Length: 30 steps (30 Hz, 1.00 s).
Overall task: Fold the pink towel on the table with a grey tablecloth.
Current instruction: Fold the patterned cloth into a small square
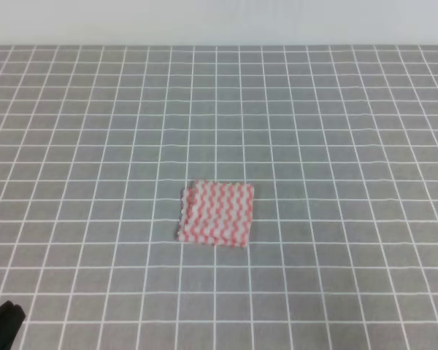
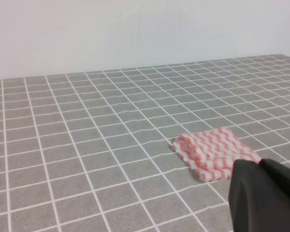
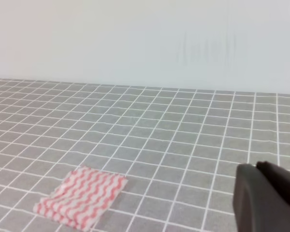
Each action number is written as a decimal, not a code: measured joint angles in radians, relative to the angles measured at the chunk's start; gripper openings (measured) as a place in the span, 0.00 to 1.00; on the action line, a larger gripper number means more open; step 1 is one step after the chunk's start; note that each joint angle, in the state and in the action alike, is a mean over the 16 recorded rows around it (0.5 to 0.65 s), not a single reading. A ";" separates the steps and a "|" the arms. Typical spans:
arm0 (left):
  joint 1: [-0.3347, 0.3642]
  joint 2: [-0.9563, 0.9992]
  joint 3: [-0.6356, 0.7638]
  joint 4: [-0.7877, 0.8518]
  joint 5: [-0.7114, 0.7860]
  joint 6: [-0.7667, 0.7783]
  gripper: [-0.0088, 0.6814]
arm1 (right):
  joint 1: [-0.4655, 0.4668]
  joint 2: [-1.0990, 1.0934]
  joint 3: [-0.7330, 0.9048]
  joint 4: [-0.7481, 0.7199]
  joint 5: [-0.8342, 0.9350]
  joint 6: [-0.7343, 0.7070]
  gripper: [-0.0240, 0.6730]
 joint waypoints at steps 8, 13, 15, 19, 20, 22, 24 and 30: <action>0.000 0.002 -0.002 0.000 0.001 -0.001 0.01 | -0.031 -0.027 0.022 -0.001 -0.072 -0.015 0.01; 0.000 0.001 -0.001 0.000 0.000 -0.001 0.01 | -0.101 -0.090 0.065 -0.001 -0.106 -0.031 0.01; 0.000 0.000 0.000 0.000 0.000 -0.001 0.01 | -0.137 -0.127 0.090 -0.001 -0.111 -0.038 0.01; 0.000 0.000 0.001 0.000 -0.003 -0.001 0.01 | -0.209 -0.211 0.144 -0.002 -0.113 -0.049 0.01; 0.000 0.001 0.000 0.000 -0.001 -0.001 0.01 | -0.225 -0.232 0.156 -0.002 -0.108 -0.049 0.01; 0.000 0.002 -0.001 0.000 0.000 -0.001 0.01 | -0.250 -0.273 0.181 -0.001 -0.100 -0.049 0.01; 0.000 0.003 -0.002 0.000 0.001 0.000 0.01 | -0.270 -0.309 0.203 -0.001 -0.095 -0.049 0.01; 0.000 0.003 -0.003 0.000 0.004 0.000 0.01 | -0.291 -0.377 0.243 0.000 -0.089 -0.053 0.01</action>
